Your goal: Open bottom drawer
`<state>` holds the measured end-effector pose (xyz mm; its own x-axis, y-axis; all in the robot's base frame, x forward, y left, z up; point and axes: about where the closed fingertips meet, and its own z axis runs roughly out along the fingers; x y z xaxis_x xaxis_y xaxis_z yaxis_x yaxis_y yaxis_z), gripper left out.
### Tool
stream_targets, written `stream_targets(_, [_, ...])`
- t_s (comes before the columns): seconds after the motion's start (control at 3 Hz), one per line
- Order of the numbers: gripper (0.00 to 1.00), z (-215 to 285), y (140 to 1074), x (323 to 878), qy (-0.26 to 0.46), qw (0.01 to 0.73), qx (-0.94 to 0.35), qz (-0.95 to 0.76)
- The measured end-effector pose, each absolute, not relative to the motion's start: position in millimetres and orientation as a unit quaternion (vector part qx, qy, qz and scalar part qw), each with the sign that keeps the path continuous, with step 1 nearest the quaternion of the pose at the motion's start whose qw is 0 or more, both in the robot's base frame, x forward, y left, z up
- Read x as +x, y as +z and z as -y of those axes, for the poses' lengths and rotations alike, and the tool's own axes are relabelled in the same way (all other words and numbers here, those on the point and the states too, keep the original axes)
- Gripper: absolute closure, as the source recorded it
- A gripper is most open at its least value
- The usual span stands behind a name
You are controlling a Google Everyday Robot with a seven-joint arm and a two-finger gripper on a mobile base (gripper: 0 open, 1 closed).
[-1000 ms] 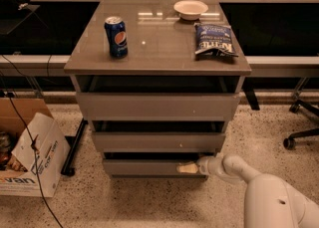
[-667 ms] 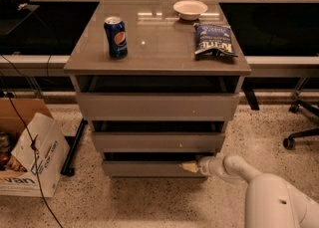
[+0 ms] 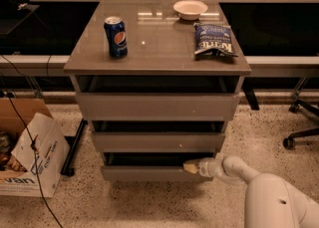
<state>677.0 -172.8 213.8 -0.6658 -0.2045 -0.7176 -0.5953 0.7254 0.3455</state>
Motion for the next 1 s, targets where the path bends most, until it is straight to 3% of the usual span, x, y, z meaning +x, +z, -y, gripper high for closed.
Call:
stream_targets(0.67, [0.14,167.8,216.5,667.6,0.274,0.328,-0.262,-0.865])
stream_targets(1.0, [0.0,163.2,222.1,657.3,0.258,0.325,-0.3,-0.859])
